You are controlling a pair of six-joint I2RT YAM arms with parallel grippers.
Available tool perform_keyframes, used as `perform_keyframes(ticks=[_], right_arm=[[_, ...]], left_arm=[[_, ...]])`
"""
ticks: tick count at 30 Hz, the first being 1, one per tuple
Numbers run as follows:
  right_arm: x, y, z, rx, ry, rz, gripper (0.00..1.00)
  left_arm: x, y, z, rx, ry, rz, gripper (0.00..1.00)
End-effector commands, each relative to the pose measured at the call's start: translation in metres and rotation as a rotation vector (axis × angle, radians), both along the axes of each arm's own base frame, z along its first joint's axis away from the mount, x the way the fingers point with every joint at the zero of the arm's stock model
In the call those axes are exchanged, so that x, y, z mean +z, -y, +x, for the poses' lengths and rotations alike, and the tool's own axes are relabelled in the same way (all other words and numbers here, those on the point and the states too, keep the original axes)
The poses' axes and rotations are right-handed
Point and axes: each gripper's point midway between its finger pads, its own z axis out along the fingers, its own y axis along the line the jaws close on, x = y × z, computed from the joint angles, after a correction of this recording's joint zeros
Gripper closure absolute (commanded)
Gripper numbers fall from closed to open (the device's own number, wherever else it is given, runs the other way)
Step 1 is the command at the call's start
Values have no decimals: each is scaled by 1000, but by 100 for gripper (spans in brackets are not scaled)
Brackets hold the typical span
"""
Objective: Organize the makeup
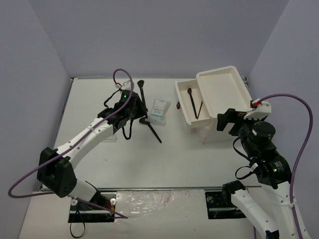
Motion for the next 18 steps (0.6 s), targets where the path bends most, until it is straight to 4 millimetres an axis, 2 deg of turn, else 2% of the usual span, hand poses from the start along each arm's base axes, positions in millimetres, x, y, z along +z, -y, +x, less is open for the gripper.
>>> perform_keyframes(ticks=[1, 3, 4, 7, 8, 11, 12, 13, 15, 18], right_arm=[[18, 3, 4, -24, 70, 6, 0], [19, 4, 3, -28, 75, 9, 0], [20, 5, 2, -29, 79, 10, 0], [22, 5, 1, -33, 87, 13, 0], [24, 6, 0, -34, 91, 16, 0], [24, 7, -2, -36, 95, 17, 0], [24, 7, -2, -38, 95, 16, 0], [25, 8, -3, -39, 98, 15, 0], [26, 9, -4, -44, 102, 13, 0], [27, 11, -5, -50, 107, 9, 0]], left_arm=[[114, 74, -3, -58, 211, -342, 100], [137, 105, -13, -101, 235, -439, 100], [149, 118, -12, -116, 255, -474, 100], [171, 153, -20, -165, 276, -532, 100], [180, 166, -17, -173, 289, -548, 100], [184, 197, -17, -184, 289, -575, 100], [191, 202, -17, -184, 299, -590, 100], [191, 208, -16, -183, 293, -596, 100], [181, 220, -14, -180, 271, -596, 95], [179, 226, -12, -164, 262, -594, 82]])
